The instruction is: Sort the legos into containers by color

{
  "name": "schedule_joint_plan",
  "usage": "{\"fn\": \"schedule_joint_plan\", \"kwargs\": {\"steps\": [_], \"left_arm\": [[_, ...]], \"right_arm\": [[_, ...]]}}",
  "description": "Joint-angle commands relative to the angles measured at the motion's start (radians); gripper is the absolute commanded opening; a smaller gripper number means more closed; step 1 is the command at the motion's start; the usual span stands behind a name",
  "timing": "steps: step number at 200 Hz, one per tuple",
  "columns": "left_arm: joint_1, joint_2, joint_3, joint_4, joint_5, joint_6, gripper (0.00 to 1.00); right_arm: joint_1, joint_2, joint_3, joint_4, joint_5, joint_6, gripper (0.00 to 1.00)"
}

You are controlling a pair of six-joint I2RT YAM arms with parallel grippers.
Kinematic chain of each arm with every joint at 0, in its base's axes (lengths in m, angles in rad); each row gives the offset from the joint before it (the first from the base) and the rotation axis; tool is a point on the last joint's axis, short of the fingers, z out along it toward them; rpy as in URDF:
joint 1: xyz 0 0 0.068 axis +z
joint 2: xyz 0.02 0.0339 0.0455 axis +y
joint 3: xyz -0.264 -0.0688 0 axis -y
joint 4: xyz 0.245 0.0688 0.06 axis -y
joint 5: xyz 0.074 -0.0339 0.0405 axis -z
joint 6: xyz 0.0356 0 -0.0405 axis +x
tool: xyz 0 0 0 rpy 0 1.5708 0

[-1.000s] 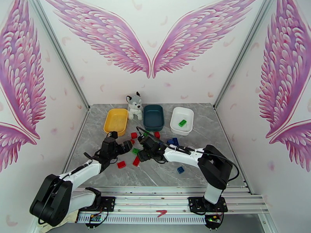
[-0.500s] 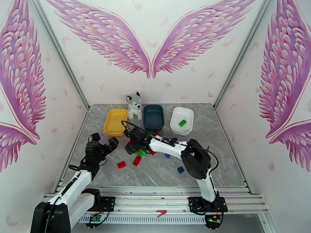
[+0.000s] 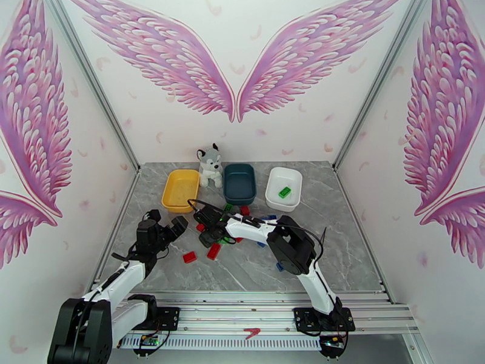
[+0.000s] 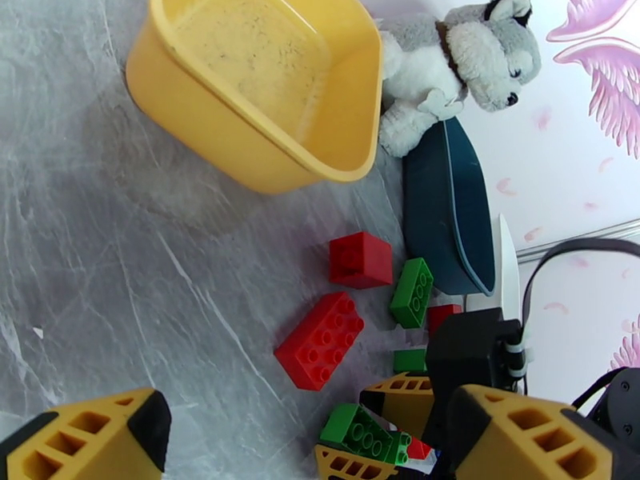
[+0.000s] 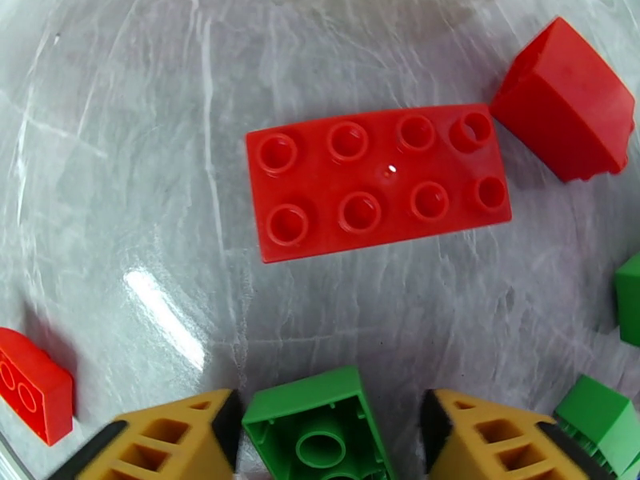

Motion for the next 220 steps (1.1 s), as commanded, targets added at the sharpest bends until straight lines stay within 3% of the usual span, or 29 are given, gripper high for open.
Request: {"fn": "schedule_joint_plan", "kwargs": {"steps": [1,59,91,119,159,181,220], "left_arm": [[0.004,0.016,-0.004,0.021,0.014,0.017,0.97],[-0.039,0.090,0.021,0.040,0.021,0.051,0.95],[-0.099,0.153,0.043,0.036,-0.028,0.083,0.94],[-0.111,0.193,0.046,0.056,-0.007,0.071,0.92],[-0.117,0.131,0.022,0.044,-0.045,0.062,0.92],[-0.117,0.058,0.014,0.007,-0.076,0.080,0.92],[-0.148,0.009,0.021,0.009,-0.074,0.102,0.94]], "right_arm": [[0.005,0.000,-0.015,-0.004,0.014,-0.005,0.56],[0.003,-0.016,-0.070,0.019,0.012,0.037,0.54],[-0.006,-0.006,-0.059,0.005,0.040,0.033,0.48],[-0.010,-0.034,-0.059,-0.001,0.059,0.036,0.39],[-0.009,-0.101,-0.107,0.036,0.062,0.089,0.25],[-0.011,-0.155,-0.133,0.047,0.121,0.089,0.16],[-0.061,-0.322,-0.216,0.077,0.237,0.081,0.15]]}}
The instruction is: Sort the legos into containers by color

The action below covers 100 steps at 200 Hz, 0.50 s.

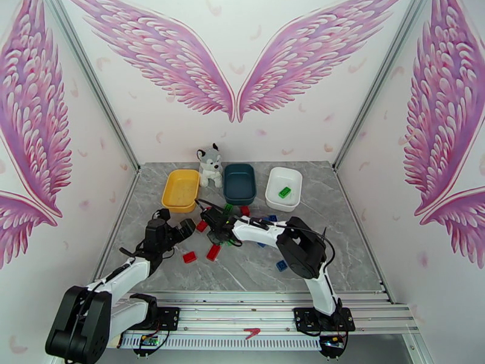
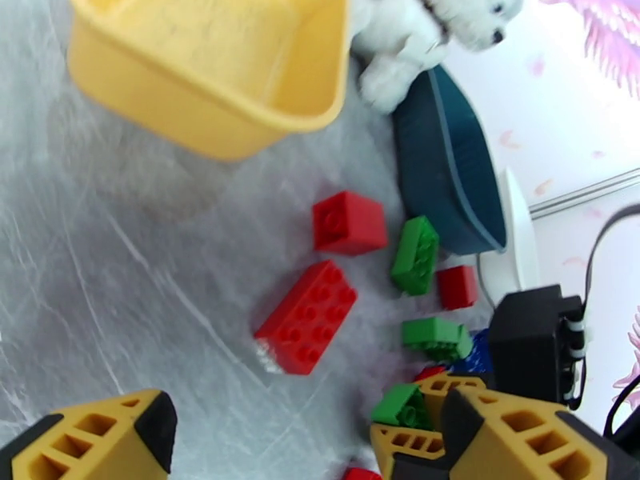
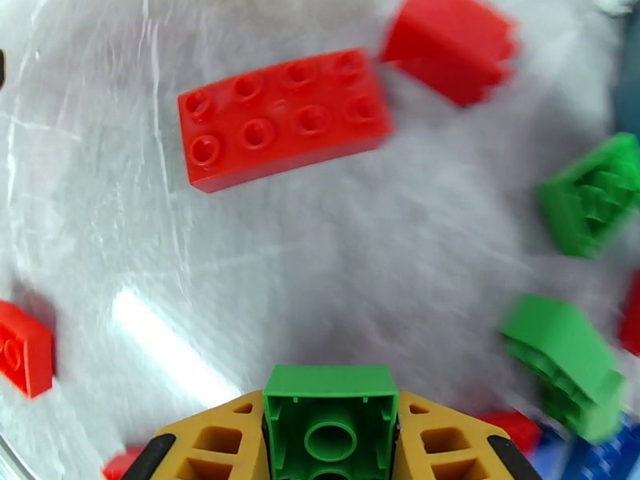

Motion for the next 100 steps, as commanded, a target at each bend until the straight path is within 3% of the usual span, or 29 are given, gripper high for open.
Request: {"fn": "schedule_joint_plan", "kwargs": {"steps": [1,26,69,100], "left_arm": [[-0.028,-0.016,0.005,-0.012,-0.011,0.033,0.94],[-0.104,0.031,0.041,0.004,-0.007,0.083,0.94],[-0.248,0.073,0.102,-0.028,-0.040,0.146,0.93],[-0.310,0.029,0.097,-0.054,-0.101,0.159,0.93]], "right_arm": [[-0.049,-0.130,-0.031,0.037,0.121,0.014,0.15],[-0.152,-0.190,-0.031,-0.002,0.241,0.050,0.12],[-0.352,-0.176,0.039,-0.065,0.273,0.087,0.08],[-0.432,-0.114,0.105,-0.061,0.357,0.031,0.13]]}}
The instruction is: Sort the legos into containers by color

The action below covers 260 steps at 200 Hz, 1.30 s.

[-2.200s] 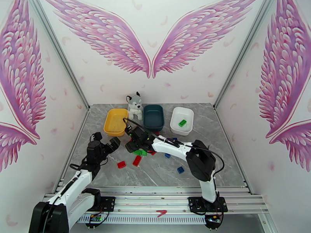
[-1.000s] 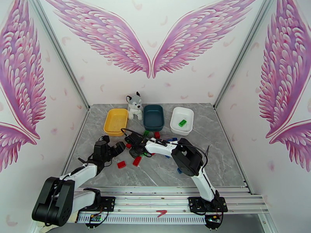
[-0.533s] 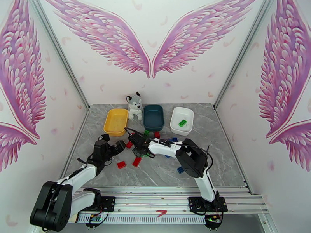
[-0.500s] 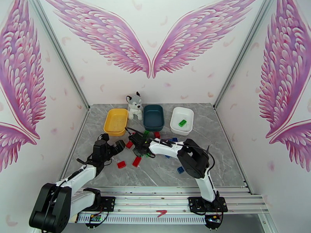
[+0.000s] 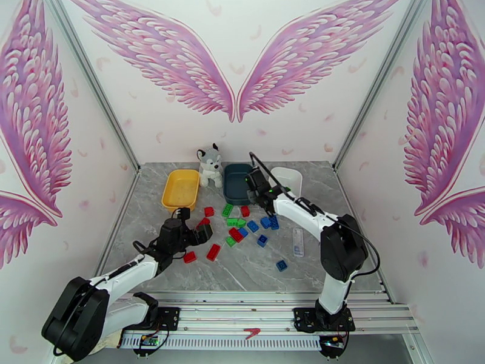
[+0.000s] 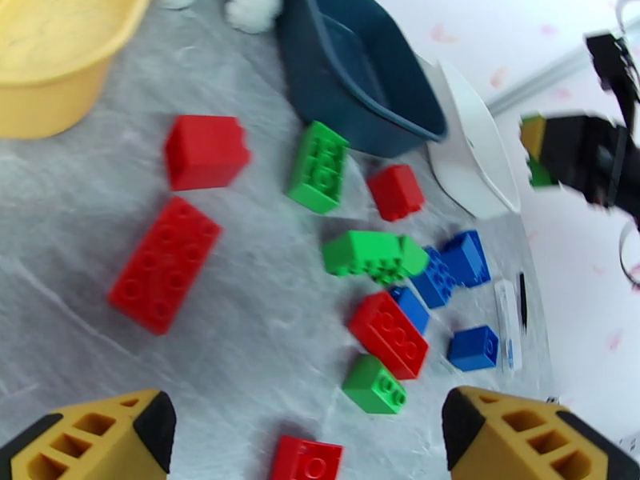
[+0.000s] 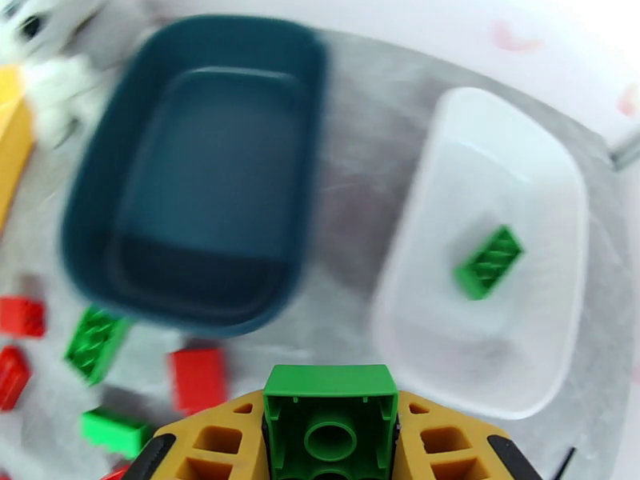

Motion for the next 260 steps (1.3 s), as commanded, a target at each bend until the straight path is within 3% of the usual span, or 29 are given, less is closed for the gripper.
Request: {"fn": "schedule_joint_plan", "kwargs": {"steps": [1,75,86,114,152,168,193,222,260], "left_arm": [[-0.033,-0.038,0.031,-0.039,-0.064,0.039,0.93],[-0.092,-0.054,0.051,-0.071,-0.085,0.019,0.93],[-0.097,-0.048,0.050,-0.066,-0.084,0.014,0.93],[-0.114,-0.037,0.051,-0.058,-0.099,0.007,0.93],[-0.134,-0.046,0.050,-0.060,-0.165,-0.004,0.93],[-0.137,-0.038,0.060,-0.049,-0.186,-0.031,0.93],[-0.156,0.006,0.148,-0.072,-0.209,-0.041,0.94],[-0.179,0.063,0.251,-0.090,-0.242,-0.006,0.94],[-0.182,0.080,0.188,-0.008,-0.247,-0.009,0.93]], "right_arm": [[-0.035,0.066,0.086,-0.039,0.082,-0.020,0.13],[-0.220,0.200,0.166,-0.061,0.015,-0.020,0.15],[-0.223,0.208,0.167,-0.058,0.008,-0.024,0.22],[-0.225,0.238,0.176,-0.082,-0.006,-0.016,0.55],[-0.224,0.128,0.074,-0.034,-0.053,0.024,0.77],[-0.219,0.060,0.042,-0.036,-0.106,0.057,0.79],[-0.136,-0.089,-0.086,0.025,-0.224,0.096,0.77],[0.043,-0.180,-0.192,0.015,-0.229,0.109,0.77],[0.178,-0.231,-0.332,0.065,-0.296,0.156,0.78]]}}
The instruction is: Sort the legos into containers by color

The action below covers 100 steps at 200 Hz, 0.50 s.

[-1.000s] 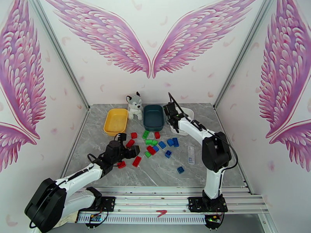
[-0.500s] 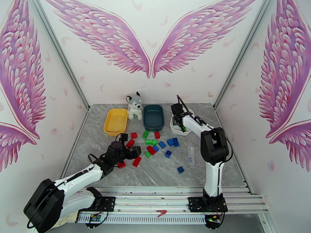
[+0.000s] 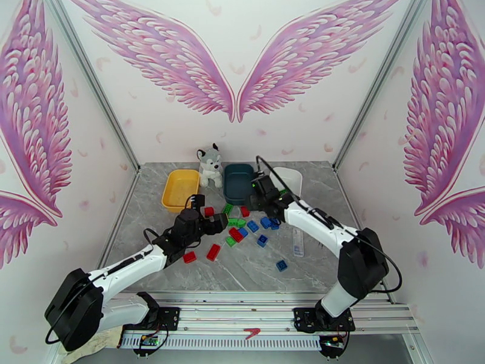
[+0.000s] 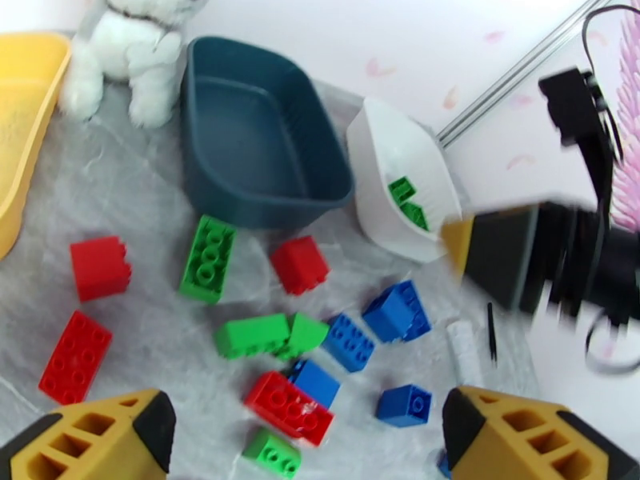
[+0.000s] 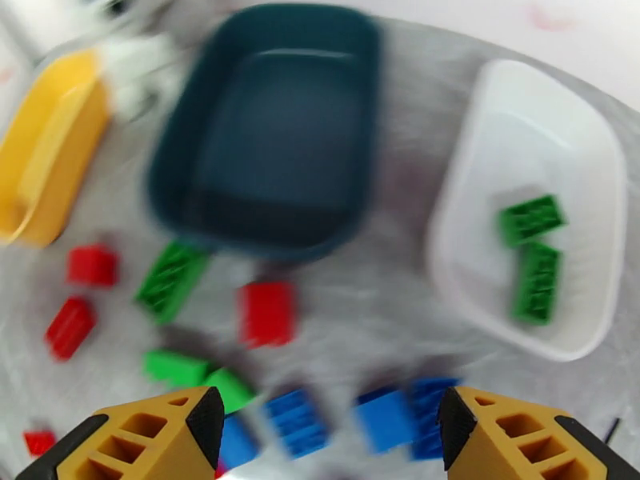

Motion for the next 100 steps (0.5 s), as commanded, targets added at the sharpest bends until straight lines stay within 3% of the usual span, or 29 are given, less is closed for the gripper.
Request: {"fn": "schedule_joint_plan", "kwargs": {"steps": [1,32,49,74,100], "left_arm": [[-0.003,0.008,-0.039,0.023,-0.024,0.013,0.93],[0.017,-0.064,-0.116,0.022,-0.078,0.017,0.93],[0.043,-0.103,-0.112,0.007,-0.052,0.017,0.93],[0.055,-0.157,-0.120,-0.021,-0.058,0.024,0.93],[0.097,-0.197,-0.129,-0.040,-0.035,0.020,0.93]], "right_arm": [[0.035,-0.020,-0.089,0.009,-0.059,0.053,0.78],[0.087,-0.063,-0.191,0.018,-0.094,0.052,0.72],[0.103,-0.072,-0.205,0.063,-0.212,0.065,0.66],[0.179,-0.023,-0.154,0.032,-0.145,0.057,0.65],[0.189,0.040,-0.161,0.067,-0.201,0.095,0.65]]}}
